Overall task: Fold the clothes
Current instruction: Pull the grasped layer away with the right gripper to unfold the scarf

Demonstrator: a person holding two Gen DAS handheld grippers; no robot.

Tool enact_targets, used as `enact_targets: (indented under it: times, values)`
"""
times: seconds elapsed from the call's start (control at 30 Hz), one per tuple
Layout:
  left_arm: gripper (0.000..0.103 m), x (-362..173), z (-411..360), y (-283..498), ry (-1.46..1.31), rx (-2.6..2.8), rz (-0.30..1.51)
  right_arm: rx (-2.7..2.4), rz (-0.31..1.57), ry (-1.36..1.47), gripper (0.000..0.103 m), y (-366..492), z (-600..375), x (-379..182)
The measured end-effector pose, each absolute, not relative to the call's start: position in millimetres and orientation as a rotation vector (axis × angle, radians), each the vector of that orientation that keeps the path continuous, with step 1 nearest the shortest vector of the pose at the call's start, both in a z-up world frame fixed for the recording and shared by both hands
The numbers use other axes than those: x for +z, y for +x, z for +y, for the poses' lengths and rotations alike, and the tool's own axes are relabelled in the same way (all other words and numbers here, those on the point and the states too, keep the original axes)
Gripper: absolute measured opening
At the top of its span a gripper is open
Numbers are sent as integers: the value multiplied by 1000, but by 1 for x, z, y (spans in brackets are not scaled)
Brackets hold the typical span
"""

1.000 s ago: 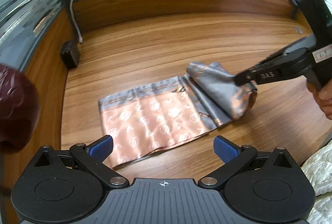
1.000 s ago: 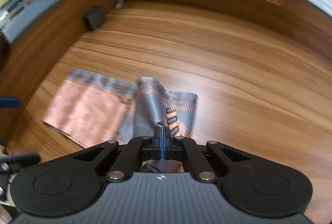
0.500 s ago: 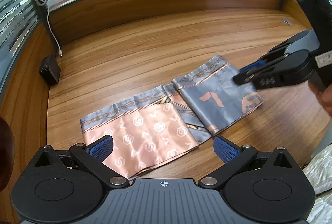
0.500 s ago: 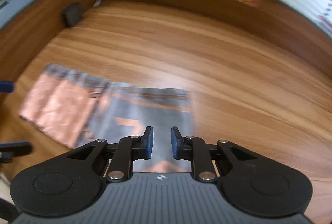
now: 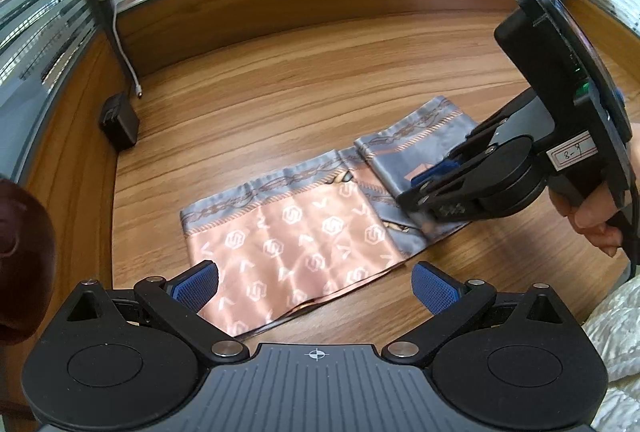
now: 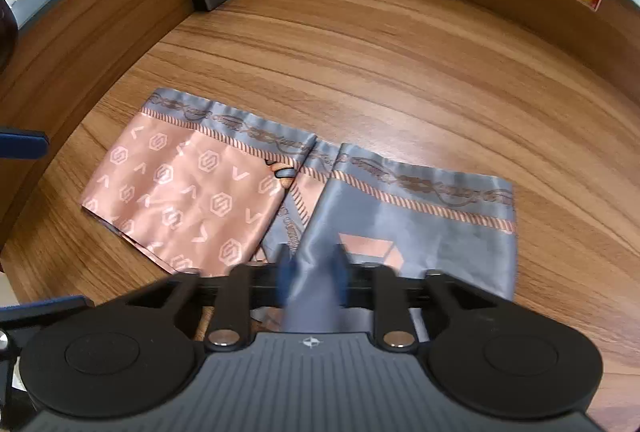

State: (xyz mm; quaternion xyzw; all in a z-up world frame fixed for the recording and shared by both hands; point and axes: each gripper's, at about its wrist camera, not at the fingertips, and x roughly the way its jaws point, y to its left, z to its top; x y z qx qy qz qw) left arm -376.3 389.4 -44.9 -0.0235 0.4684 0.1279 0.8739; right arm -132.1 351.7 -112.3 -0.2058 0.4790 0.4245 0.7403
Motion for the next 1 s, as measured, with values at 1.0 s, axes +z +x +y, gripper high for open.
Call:
enact_targets:
  times: [1.0]
  values:
    - [101,-81,387,-321,-49,251,1008,558,1062,-419,0,-20,162,-109]
